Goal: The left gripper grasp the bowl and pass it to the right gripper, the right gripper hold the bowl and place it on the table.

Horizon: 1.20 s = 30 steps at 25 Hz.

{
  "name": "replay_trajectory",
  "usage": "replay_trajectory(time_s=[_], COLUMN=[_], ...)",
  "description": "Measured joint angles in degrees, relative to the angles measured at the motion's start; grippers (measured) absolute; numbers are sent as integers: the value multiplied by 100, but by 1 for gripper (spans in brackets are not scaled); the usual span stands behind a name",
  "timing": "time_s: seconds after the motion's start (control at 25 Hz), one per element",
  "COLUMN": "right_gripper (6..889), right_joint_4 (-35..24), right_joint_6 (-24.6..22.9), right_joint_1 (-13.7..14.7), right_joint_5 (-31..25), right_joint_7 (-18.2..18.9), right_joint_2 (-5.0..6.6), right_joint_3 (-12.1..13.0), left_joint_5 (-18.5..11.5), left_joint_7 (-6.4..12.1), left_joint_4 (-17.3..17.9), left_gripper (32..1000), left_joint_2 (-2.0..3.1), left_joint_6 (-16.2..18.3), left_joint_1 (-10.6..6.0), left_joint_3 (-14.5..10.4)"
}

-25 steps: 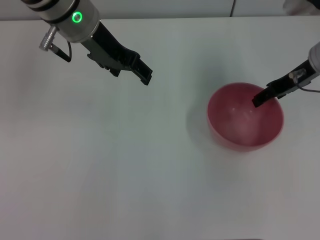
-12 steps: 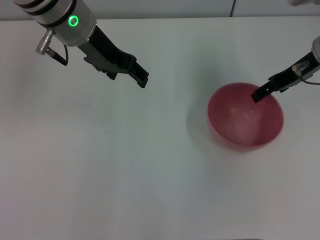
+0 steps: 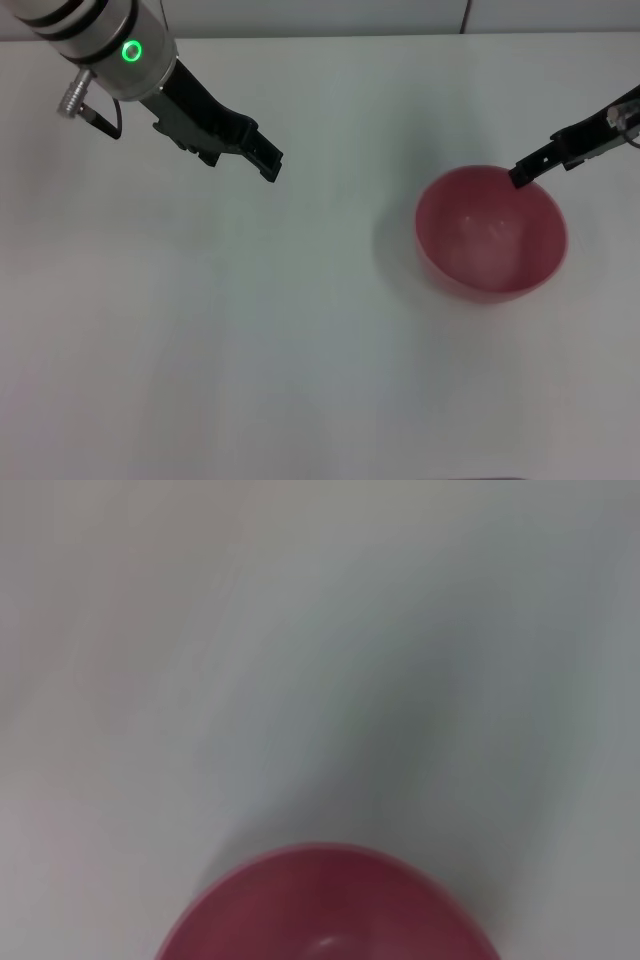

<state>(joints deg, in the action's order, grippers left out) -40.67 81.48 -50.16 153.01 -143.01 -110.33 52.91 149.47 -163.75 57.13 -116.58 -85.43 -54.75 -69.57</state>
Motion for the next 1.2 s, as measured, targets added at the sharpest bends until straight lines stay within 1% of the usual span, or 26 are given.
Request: replay_trajectory(time_s=[0.16,0.32,0.48,0.6,0.84,1.04,1.2], right_gripper=[872,872,871,871,870,870,870], right_joint_4=[-158,-370,-462,-499,-792,-1063,-1142], right_joint_6=[168,325,461,546,757,1019,1126], right_joint_1=[21,66,84,86,74,43,17], right_joint_5=[0,-1,-167,-272,-289,-290,-290], right_joint_7=[7,9,8,9,-17,-47,-66], right_joint_2=[0,-28,-32,-29,-41,-94,-99], right_joint_3=[-49,-58,-61,-61,-61,-61,-61], left_joint_5=[24,27,105,186,188,223,295], left_joint_7=[-14,-22,-45,-64,-75,-83,-98], left_joint_4=[2,2,1,0,0,0,0], left_gripper=[857,857,857,856,854,854,854], left_joint_2=[0,8,8,1,-2,-8,-22], left_joint_6=[0,0,0,0,0,0,-6], left_joint_1=[40,66,67,74,102,112,112], left_joint_3=[5,6,5,5,5,5,5])
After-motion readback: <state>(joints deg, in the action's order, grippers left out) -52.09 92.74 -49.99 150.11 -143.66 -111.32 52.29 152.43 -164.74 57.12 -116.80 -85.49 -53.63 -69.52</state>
